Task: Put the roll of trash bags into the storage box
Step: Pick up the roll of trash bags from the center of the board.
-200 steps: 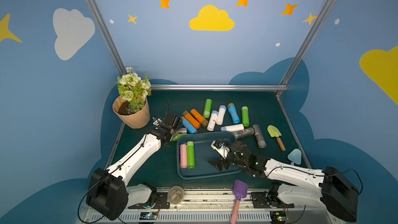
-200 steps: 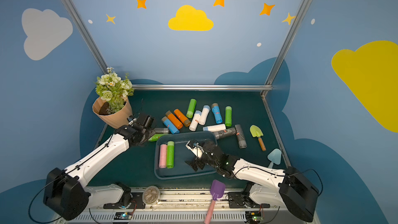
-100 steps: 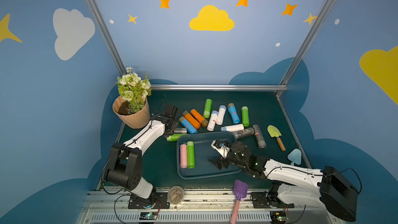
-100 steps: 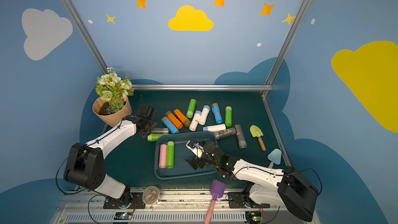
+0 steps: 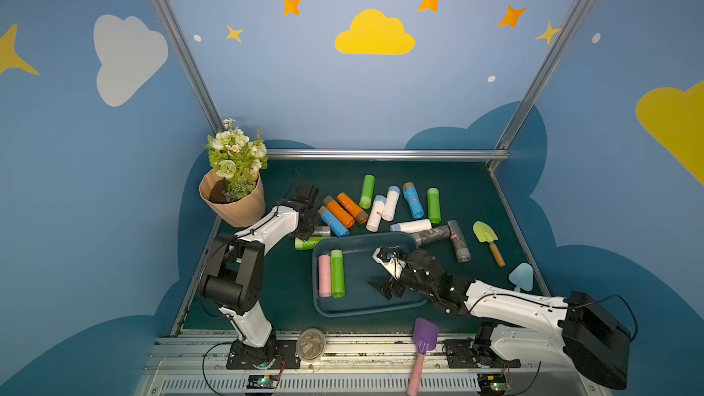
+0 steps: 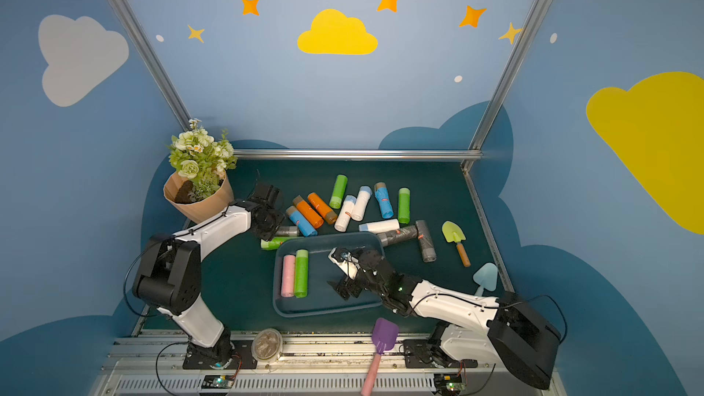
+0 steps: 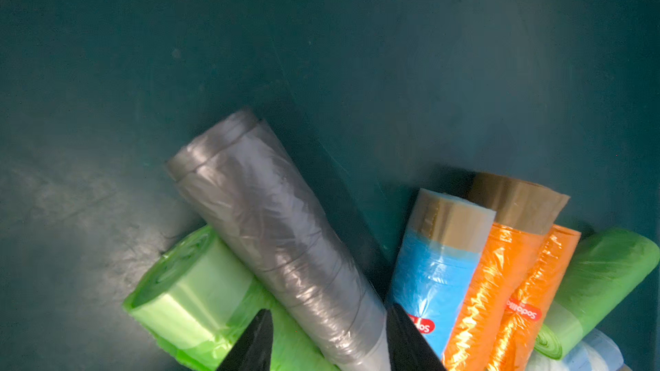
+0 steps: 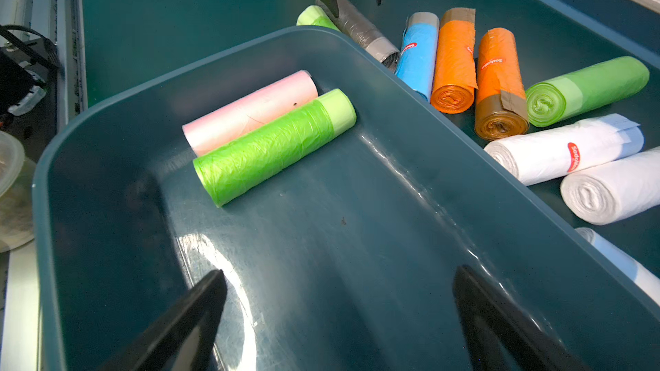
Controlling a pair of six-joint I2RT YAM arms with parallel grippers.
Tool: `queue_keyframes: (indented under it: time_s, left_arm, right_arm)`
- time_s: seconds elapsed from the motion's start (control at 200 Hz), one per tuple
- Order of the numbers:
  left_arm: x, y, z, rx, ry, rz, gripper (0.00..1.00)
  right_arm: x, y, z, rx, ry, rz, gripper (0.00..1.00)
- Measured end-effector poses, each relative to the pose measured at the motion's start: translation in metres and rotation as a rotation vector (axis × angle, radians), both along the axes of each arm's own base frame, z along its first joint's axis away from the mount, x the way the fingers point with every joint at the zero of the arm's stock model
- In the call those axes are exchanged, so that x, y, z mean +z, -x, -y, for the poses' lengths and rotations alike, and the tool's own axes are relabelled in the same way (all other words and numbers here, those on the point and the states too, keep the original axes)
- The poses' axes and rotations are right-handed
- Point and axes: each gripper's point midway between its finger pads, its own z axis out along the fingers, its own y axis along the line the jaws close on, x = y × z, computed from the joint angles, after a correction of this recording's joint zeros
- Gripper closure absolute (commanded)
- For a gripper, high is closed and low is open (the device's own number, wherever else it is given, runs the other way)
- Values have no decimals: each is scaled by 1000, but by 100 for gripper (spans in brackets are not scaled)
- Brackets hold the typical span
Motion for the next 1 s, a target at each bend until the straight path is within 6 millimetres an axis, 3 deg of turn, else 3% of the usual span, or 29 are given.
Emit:
queue_keyframes:
  time_s: [0.711,1.001]
  left_arm:
    - [-31,-13,5,104,46,-64,47]
    - [-37,-19,0,131,25,-64,56]
  right_arm:
    - [0,0,-5,14,0,-10,3]
    - [1,1,-6,20,-3,-12,3]
